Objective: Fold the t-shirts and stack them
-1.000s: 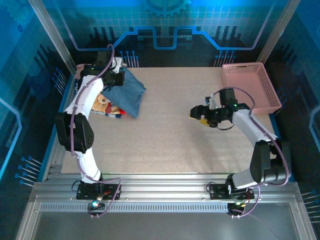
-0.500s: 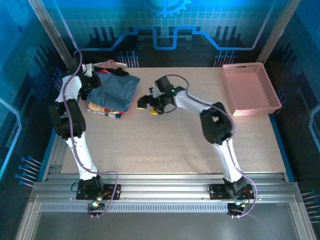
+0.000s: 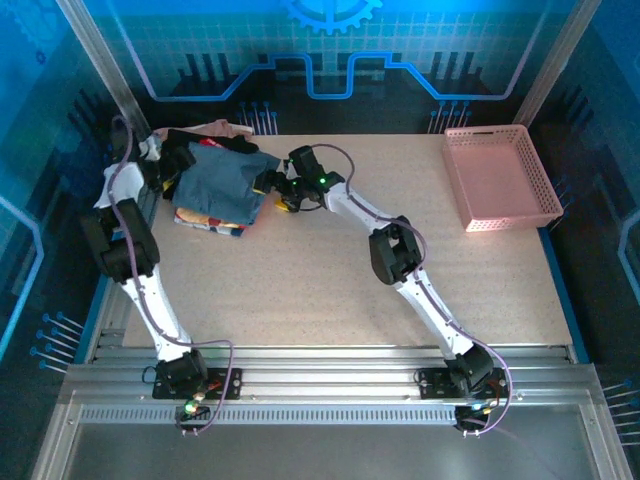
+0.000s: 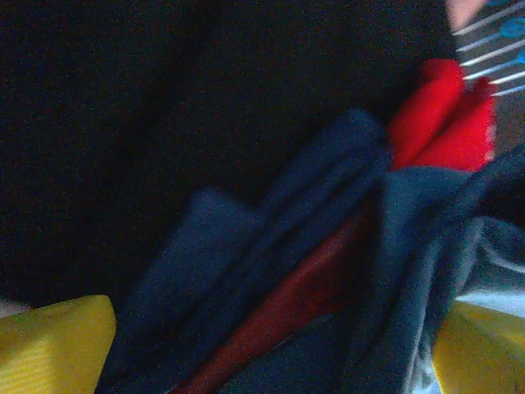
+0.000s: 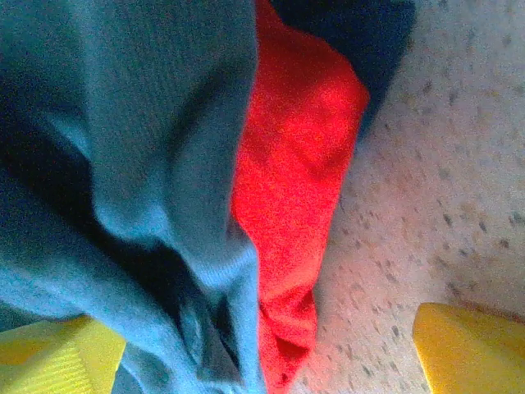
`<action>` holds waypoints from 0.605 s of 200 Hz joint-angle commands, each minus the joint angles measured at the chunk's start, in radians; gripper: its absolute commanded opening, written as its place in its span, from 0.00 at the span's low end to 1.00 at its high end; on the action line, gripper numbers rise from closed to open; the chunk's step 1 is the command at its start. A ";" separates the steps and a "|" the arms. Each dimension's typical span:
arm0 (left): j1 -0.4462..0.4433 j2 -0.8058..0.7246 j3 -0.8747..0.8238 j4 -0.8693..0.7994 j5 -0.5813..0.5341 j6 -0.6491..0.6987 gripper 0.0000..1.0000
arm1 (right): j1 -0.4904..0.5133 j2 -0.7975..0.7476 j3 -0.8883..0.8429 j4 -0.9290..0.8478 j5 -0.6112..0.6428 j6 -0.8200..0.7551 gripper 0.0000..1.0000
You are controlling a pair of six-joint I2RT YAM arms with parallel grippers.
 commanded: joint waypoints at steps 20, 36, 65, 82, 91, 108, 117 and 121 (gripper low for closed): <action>0.109 0.015 -0.080 0.190 0.137 -0.152 0.99 | 0.045 0.113 0.063 0.053 0.039 0.093 0.92; 0.105 0.072 -0.049 0.184 0.158 -0.165 0.99 | 0.059 0.128 0.068 0.071 0.052 0.114 0.92; 0.078 0.131 -0.035 0.190 0.177 -0.168 0.99 | 0.083 0.156 0.082 0.083 0.074 0.159 0.92; 0.059 0.157 -0.030 0.204 0.211 -0.171 0.99 | 0.098 0.167 0.088 0.086 0.088 0.177 0.92; 0.049 0.165 -0.031 0.208 0.221 -0.173 0.98 | 0.104 0.174 0.088 0.097 0.092 0.190 0.92; 0.032 0.174 -0.048 0.230 0.250 -0.183 0.98 | 0.109 0.186 0.091 0.121 0.090 0.217 0.92; 0.024 0.174 -0.064 0.250 0.266 -0.198 0.98 | 0.110 0.188 0.096 0.118 0.089 0.216 0.92; 0.020 0.175 -0.074 0.268 0.277 -0.210 0.98 | 0.110 0.186 0.098 0.115 0.089 0.212 0.92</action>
